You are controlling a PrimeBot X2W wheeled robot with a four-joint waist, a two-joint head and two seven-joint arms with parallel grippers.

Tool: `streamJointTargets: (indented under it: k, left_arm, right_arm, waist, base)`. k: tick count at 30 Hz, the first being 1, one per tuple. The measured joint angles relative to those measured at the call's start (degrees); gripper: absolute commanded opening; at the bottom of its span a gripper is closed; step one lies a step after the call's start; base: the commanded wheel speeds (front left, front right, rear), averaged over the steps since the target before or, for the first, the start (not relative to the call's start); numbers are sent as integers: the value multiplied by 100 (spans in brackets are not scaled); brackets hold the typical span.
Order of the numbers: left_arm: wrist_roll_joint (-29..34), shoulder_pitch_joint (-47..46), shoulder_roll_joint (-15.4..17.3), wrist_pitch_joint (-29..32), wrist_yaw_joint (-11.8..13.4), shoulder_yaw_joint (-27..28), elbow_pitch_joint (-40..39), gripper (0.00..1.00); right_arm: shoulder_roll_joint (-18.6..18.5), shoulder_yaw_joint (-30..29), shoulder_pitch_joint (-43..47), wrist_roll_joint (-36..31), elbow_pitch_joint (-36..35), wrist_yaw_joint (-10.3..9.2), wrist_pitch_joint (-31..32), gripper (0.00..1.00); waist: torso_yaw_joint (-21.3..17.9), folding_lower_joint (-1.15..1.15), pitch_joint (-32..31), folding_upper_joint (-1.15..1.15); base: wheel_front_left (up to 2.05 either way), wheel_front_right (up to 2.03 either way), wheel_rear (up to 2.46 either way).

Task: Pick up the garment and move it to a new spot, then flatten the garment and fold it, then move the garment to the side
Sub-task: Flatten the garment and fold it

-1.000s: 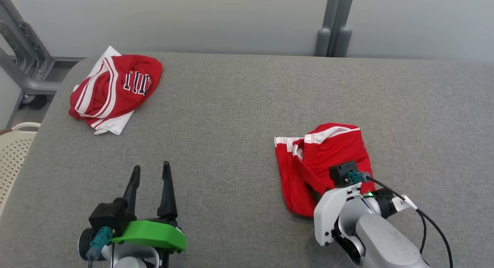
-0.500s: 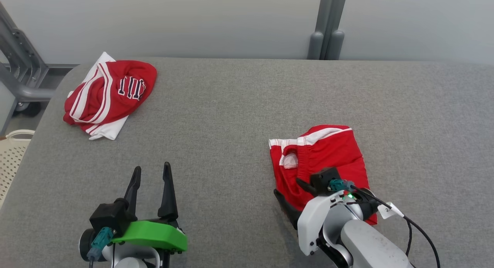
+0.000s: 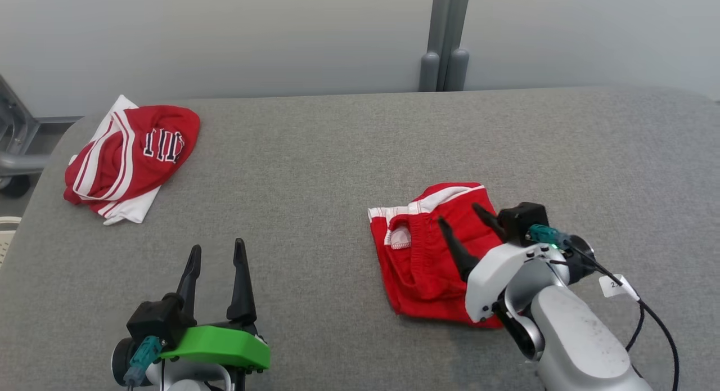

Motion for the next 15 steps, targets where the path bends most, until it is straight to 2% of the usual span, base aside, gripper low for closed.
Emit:
streamJointTargets:
  k: [8,12,15]
  left_arm:
    - [18,69,0,0,8,11,-59,100]
    - [20,62,-1,-1,7,-22,-75,100]
    - [45,36,-2,0,3,-74,-75,100]
  right_arm:
    - [-5,-1201,273,-827,-528,0,511,100]
    - [-59,-1492,341,-836,-679,0,891,100]
    - [-182,-1497,317,-643,-579,0,1072,100]
  waist:
    - [-270,0,-33,0]
    - [-315,0,45,0]
    - [-275,0,110,0]
  base:
    - [0,0,0]
    - [0,0,0]
    - [0,0,0]
